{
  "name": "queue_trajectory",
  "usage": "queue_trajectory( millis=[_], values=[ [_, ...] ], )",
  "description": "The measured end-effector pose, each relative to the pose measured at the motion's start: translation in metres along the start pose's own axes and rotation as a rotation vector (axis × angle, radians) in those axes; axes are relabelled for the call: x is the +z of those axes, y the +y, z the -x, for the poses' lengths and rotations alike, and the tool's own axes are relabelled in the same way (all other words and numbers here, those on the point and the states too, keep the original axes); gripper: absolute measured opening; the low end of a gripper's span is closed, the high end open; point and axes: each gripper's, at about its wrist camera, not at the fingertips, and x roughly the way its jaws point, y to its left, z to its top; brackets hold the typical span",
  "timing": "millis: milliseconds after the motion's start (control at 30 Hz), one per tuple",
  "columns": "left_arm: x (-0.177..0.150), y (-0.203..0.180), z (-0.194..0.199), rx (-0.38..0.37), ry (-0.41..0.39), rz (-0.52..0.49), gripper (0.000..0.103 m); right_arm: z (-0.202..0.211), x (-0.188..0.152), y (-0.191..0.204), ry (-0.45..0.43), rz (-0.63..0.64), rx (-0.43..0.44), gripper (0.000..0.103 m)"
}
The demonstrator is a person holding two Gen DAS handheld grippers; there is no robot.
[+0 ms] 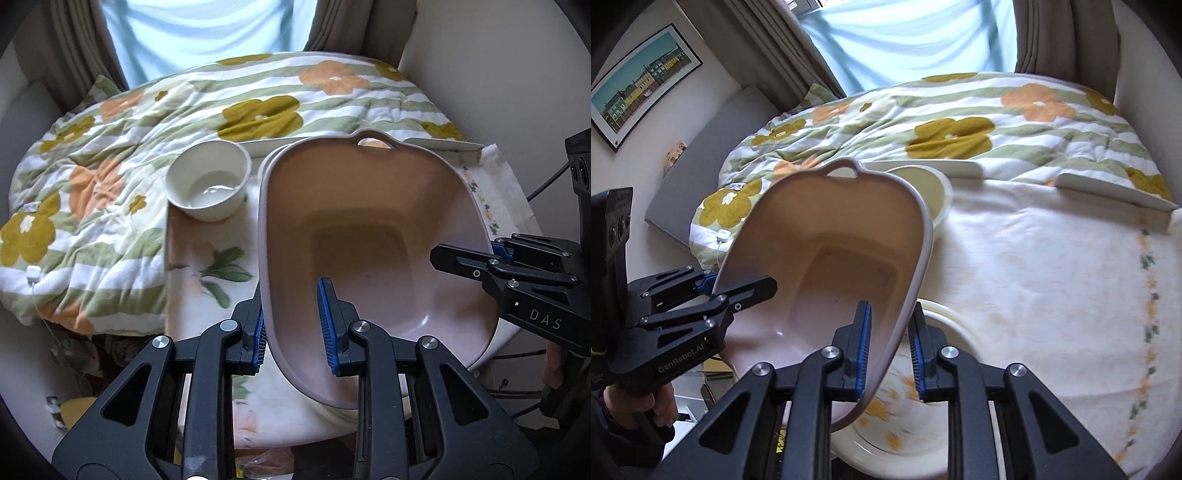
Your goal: Organize plates and bowls
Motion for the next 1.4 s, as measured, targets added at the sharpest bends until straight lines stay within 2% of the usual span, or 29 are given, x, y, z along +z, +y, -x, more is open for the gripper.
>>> queue_trajectory(
  millis=[133,367,533,667,1000,1233,1400],
  values=[
    [-0.003,-0.074,0.003,-0.031,-0.022,0.004,0.022,0.041,-0.016,-0.051,-0.015,0.001,-0.033,0.018],
    [-0.010,-0.196,-0.013,-0.095,-0.033,-0.008,0.022,0.088,-0.051,-0.140,-0.019,-0.035,-0.101,0.018],
    [-0.014,-0.261,-0.040,-0.131,-0.013,-0.033,0.022,0.104,-0.071,-0.193,-0.032,-0.072,-0.133,0.018],
    [-0.018,-0.293,-0.066,-0.128,-0.001,-0.049,0.022,0.100,-0.083,-0.230,-0.033,-0.096,-0.138,0.018],
    [-0.025,-0.314,-0.129,-0.089,0.041,-0.039,0.022,0.065,-0.101,-0.281,-0.032,-0.113,-0.118,0.018],
    [-0.027,-0.316,-0.146,-0.085,0.078,-0.017,0.022,0.058,-0.110,-0.290,-0.021,-0.127,-0.093,0.018],
    [-0.023,-0.319,-0.150,-0.052,0.101,-0.031,0.022,0.058,-0.110,-0.292,-0.015,-0.133,-0.087,0.018]
  ],
)
